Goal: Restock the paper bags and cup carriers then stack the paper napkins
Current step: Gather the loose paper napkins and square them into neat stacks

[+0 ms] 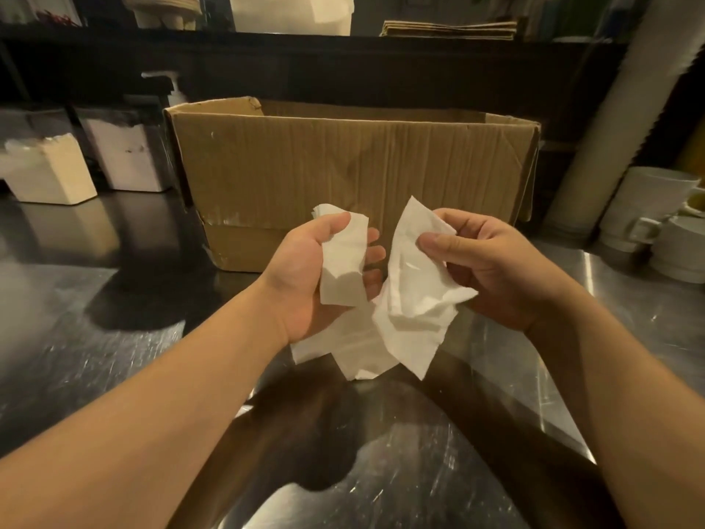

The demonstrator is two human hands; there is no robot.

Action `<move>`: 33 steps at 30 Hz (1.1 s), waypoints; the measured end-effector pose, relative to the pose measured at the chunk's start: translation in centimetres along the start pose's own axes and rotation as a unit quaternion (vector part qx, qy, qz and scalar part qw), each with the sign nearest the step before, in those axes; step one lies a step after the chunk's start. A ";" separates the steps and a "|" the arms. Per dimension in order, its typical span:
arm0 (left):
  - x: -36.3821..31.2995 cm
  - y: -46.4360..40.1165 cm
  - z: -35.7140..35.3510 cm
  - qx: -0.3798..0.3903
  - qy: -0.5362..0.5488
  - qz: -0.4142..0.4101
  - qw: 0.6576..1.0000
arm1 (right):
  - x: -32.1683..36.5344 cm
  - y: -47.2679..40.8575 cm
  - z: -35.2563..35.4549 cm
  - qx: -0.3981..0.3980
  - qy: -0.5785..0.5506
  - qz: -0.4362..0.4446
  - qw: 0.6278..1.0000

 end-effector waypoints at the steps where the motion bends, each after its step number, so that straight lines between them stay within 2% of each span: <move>1: 0.2 0.0 -0.3 0.019 0.007 0.007 1.000 | -0.2 -0.2 -0.2 -0.004 -0.001 0.006 1.000; 4: 0.5 -0.2 -1.0 0.068 0.004 0.021 0.997 | -0.9 -0.8 -0.8 -0.036 0.043 0.010 0.998; 8: 1.1 0.0 -1.7 0.121 -0.003 0.032 0.992 | -1.8 -1.1 -1.1 -0.120 0.070 0.000 0.990; 11: 1.4 -0.1 -1.8 0.132 -0.048 0.030 0.990 | -2.1 -1.0 -1.3 -0.158 0.078 0.000 0.984; 15: 1.5 -0.3 -1.3 0.037 -0.141 0.035 0.989 | -2.2 -1.3 -1.6 -0.203 0.085 0.002 0.976; 18: 1.3 -0.5 -0.5 -0.036 -0.145 0.020 0.989 | -2.2 -1.5 -1.0 -0.230 0.131 -0.035 0.964; 24: 0.5 -0.5 0.0 -0.096 -0.061 -0.020 0.993 | -1.8 -1.2 -0.8 -0.167 0.160 -0.124 0.965; 33: -0.2 -0.4 0.6 -0.137 -0.031 -0.061 0.988 | -2.2 -1.4 -0.8 -0.167 0.175 -0.135 0.961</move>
Point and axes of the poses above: each hand's wrist, its own y-axis away from the middle knuckle, its own z-axis out of the back of the hand, x = y × z, the point moved 4 cm from there along -y, towards the middle knuckle, and after that the axes turned 14 degrees about x, right-handed, at the moved point
